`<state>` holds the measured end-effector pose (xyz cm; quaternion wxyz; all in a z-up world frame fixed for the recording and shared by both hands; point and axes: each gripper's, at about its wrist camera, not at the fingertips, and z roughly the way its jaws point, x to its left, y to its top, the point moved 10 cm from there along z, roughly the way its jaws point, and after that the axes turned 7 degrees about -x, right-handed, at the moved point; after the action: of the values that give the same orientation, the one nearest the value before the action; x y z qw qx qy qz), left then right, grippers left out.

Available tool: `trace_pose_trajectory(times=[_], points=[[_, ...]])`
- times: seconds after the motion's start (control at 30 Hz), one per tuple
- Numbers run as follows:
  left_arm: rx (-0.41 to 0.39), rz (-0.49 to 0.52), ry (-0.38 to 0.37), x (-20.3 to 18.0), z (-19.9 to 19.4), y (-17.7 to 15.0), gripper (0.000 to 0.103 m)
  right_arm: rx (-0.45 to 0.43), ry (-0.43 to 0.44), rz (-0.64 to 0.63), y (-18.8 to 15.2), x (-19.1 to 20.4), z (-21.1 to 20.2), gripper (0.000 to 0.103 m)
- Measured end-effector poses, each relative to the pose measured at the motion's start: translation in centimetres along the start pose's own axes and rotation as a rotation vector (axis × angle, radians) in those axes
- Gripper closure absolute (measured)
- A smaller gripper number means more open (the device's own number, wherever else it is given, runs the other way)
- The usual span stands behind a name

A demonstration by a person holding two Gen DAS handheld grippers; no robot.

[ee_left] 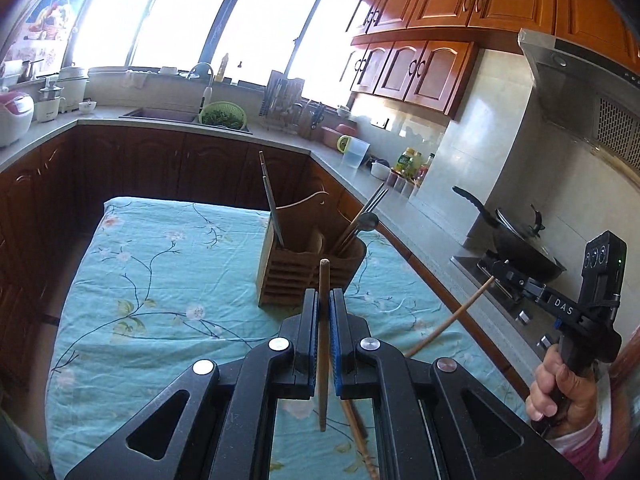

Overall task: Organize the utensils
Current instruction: 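Lift both wooden chopsticks and carry them over the wooden holder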

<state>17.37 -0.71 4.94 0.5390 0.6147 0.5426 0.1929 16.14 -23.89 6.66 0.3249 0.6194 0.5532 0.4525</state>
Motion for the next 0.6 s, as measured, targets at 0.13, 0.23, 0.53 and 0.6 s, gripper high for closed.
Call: trace_pose_trajectory(times=[0.13, 0.23, 0.53, 0.6], points=[[-0.013, 0.001, 0.008, -0.1, 0.5, 0.5, 0.099, 0.003, 0.002, 0.003, -0.1, -0.3, 0.1, 0.098], [-0.025, 0.0, 0.01, -0.1, 0.8, 1.2, 0.099, -0.001, 0.003, 0.001, 0.3, -0.3, 0.2, 0.098], [-0.056, 0.023, 0.012, -0.4, 2.1, 3.0, 0.099, -0.021, 0.011, -0.02, 1.9, 0.3, 0.8, 0.098], [-0.063, 0.025, 0.014, -0.5, 2.5, 3.5, 0.099, -0.025, 0.013, -0.02, 2.2, 0.3, 1.1, 0.098]])
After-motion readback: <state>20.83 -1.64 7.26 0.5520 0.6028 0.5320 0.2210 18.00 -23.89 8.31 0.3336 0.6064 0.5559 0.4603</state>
